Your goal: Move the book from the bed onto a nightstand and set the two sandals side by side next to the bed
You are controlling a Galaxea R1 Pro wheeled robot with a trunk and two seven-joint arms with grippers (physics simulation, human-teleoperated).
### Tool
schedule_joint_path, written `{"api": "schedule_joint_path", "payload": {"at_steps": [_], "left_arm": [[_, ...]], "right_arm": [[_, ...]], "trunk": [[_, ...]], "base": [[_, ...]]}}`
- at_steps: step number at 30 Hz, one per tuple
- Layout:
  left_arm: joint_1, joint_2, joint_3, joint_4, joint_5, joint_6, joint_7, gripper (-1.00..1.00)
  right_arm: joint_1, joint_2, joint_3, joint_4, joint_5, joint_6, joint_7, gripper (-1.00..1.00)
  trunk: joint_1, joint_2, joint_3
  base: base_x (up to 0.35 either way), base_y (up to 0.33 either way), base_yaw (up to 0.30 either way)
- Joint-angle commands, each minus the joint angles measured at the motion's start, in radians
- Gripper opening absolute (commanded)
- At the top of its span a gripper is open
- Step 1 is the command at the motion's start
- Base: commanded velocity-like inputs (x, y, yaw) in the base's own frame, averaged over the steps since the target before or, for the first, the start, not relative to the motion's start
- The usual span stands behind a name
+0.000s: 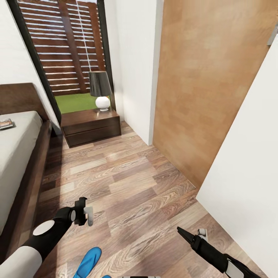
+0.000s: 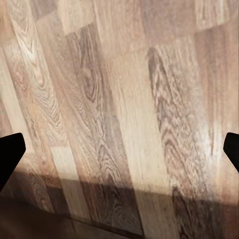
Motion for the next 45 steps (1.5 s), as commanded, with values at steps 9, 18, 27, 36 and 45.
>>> {"api": "schedule_joint_path", "payload": {"at_steps": [9,18,27,36,45], "left_arm": [[0.000,0.004,0.015,0.004,0.157,0.005,-0.005,1.00],[0.000,0.003,0.105,0.008,0.306,0.005,-0.002,1.00],[0.000,-0.009,0.187,0.077,0.545,0.005,-0.003,1.00],[0.000,-0.018,0.204,0.173,0.894,0.000,-0.003,1.00],[0.000,-0.019,0.210,0.227,1.207,0.000,-0.007,1.00]], "right_arm": [[-0.001,0.001,0.008,0.000,-0.010,0.011,0.002,1.00],[-0.001,0.001,0.008,0.000,-0.010,0.011,0.000,1.00],[-0.001,0.002,0.007,0.000,-0.010,0.011,-0.012,1.00],[-0.001,0.002,0.007,0.000,-0.012,0.013,-0.014,1.00],[-0.001,0.001,0.006,0.000,-0.012,0.015,-0.013,1.00]], "trunk": [[-0.004,0.002,0.034],[-0.008,0.004,0.065],[-0.008,0.004,0.065],[-0.008,0.004,0.065],[-0.008,0.004,0.065]], "base": [[0.000,0.000,0.000],[0.000,0.000,0.000],[0.000,0.000,0.000],[0.000,0.000,0.000],[0.000,0.000,0.000]]}}
